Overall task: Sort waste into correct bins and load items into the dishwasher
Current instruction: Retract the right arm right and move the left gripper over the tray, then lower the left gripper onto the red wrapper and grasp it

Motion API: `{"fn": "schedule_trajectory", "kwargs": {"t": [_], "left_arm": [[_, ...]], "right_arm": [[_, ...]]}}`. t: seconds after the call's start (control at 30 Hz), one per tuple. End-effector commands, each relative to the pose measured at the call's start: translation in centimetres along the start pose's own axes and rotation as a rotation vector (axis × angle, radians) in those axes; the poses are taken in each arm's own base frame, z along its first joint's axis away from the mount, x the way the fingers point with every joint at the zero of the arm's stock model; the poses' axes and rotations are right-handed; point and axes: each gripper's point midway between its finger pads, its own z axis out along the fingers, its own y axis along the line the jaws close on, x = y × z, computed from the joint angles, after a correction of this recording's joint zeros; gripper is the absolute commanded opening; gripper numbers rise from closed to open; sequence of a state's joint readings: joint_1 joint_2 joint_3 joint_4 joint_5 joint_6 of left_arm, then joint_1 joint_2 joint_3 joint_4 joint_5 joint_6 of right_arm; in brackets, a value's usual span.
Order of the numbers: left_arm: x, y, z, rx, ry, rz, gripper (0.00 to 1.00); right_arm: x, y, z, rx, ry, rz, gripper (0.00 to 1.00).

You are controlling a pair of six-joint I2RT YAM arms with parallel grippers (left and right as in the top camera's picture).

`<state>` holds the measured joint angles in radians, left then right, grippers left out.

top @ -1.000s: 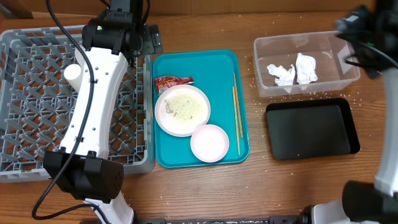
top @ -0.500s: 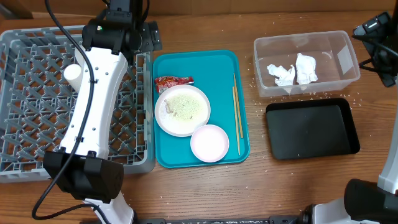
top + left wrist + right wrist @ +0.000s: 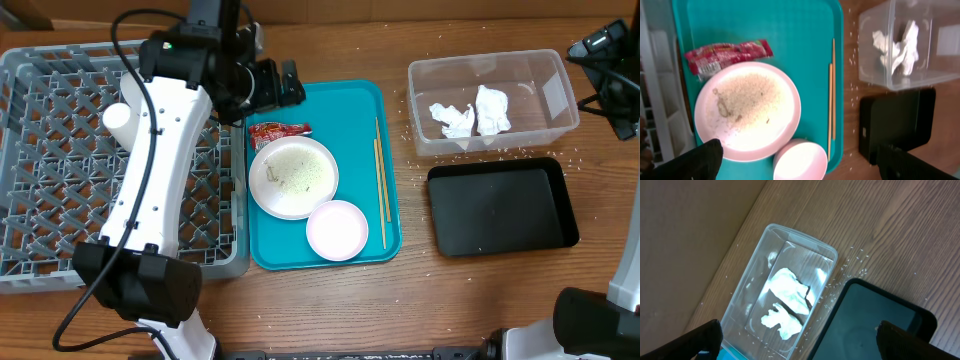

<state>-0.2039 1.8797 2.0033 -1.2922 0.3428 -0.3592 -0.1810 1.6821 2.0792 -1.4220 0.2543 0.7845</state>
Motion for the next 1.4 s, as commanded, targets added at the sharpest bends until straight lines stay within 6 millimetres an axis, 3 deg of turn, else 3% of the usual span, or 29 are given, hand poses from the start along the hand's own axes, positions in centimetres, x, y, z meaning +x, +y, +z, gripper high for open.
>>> {"fn": "schedule_trajectory", "kwargs": {"t": [0.0, 0.2, 0.27, 0.57, 0.8, 0.87, 0.93, 1.1, 1.23, 1.33, 1.37], "left_arm": [[0.4, 0.9, 0.5, -0.109, -0.001, 0.069, 1.00], [-0.7, 2.3, 1.8, -0.250, -0.052, 0.068, 0.93], [-0.9, 2.1, 2.9, -0.251, -0.046, 0.078, 1.00], [-1.6, 3.6, 7.9, -0.310, 0.008, 0.142, 0.99], [-2.5, 3.4, 8.3, -0.297, -0.025, 0.150, 0.91], [-2.5, 3.3, 8.3, -0.293, -0.024, 0.150, 0.80], [-2.3, 2.8, 8.5, -0.268, -0.014, 0.152, 0.75], [-2.8, 1.6, 9.2, -0.236, -0.040, 0.172, 0.75], [-3.2, 2.6, 10.7, -0.271, -0.038, 0.166, 0.75], [-3.0, 4.0, 12.6, -0.317, -0.026, 0.037, 0.43], [-2.8, 4.4, 13.2, -0.323, -0.021, -0.030, 0.41]], "right_arm": [[-0.3, 0.0, -0.2, 0.001, -0.016, -0.005, 1.00], [-0.3, 0.0, -0.2, 0.001, -0.016, -0.005, 1.00], [-0.3, 0.0, -0.2, 0.001, -0.016, -0.006, 1.00], [-0.3, 0.0, -0.2, 0.001, -0.016, -0.005, 1.00], [-0.3, 0.0, -0.2, 0.001, -0.016, -0.006, 1.00], [-0.3, 0.0, -0.2, 0.001, -0.016, -0.006, 1.00], [-0.3, 0.0, -0.2, 0.001, -0.016, -0.005, 1.00], [-0.3, 0.0, -0.2, 0.001, -0.016, -0.006, 1.00], [-0.3, 0.0, -0.2, 0.001, -0.016, -0.005, 1.00], [-0.3, 0.0, -0.2, 0.001, -0.016, -0.006, 1.00], [-0.3, 0.0, -0.2, 0.001, -0.016, -0.006, 1.00]]}}
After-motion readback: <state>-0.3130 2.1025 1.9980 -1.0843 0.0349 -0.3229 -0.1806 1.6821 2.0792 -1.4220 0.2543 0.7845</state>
